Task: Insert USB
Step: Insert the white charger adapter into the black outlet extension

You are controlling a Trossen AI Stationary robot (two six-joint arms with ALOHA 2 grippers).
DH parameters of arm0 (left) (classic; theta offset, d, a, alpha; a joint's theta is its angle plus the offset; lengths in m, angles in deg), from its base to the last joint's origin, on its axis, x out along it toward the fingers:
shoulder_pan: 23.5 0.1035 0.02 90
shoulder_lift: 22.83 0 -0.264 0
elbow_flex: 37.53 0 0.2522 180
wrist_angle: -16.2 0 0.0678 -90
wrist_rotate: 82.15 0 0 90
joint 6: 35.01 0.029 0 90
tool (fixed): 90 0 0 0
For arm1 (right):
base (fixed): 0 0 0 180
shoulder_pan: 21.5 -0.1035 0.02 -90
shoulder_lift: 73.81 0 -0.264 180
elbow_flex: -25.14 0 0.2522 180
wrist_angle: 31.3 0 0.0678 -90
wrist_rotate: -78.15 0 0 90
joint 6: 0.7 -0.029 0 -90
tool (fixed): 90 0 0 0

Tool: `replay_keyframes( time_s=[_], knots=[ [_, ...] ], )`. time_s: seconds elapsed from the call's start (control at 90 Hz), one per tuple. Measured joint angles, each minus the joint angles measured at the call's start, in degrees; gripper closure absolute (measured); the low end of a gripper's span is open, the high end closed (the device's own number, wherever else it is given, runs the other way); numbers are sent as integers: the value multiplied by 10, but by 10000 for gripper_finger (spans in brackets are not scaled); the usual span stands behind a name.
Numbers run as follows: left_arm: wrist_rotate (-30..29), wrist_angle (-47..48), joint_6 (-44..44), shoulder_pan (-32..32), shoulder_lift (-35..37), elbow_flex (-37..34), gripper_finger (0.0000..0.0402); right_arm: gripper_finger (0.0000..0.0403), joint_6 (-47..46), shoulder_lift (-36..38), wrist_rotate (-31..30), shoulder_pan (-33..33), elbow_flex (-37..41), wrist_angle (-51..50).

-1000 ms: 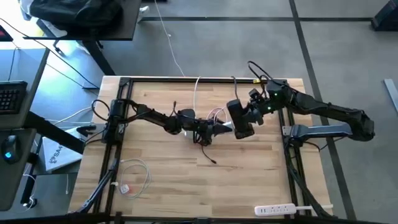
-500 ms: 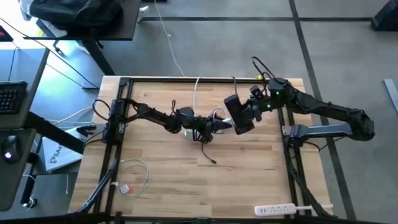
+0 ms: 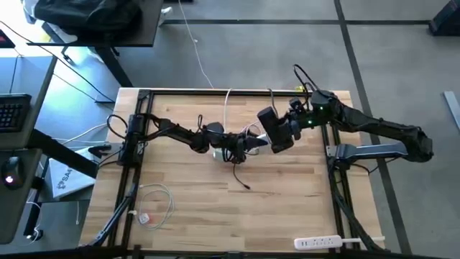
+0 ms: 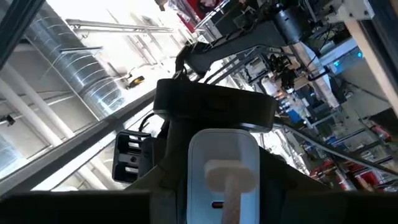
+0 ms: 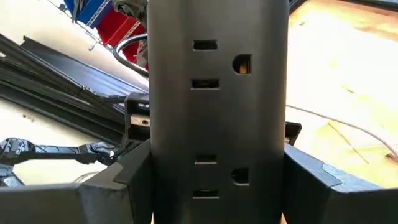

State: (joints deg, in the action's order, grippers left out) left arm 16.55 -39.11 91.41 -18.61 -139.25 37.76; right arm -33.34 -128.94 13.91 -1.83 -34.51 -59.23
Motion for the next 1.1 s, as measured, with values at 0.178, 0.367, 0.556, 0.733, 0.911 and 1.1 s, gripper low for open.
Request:
replay_keyframes(
  time_s=[0.178,0.367,0.556,0.733,0.911,1.1],
  knots=[
    [-1,90,25,-2,-1,-6,310,179,89,-7,0,-13,10,-68],
    [8,102,74,-2,-38,-5,310,179,135,-6,-33,-47,60,-44],
    [34,113,112,-2,-72,-3,310,179,141,-2,-61,-77,160,64],
    [56,119,145,1,-85,-2,310,179,145,3,-58,-80,259,221],
    [63,151,172,2,-86,3,310,179,174,3,-49,-81,318,319],
    [59,227,197,4,-90,30,310,179,222,0,-76,-82,338,332]
  ],
)
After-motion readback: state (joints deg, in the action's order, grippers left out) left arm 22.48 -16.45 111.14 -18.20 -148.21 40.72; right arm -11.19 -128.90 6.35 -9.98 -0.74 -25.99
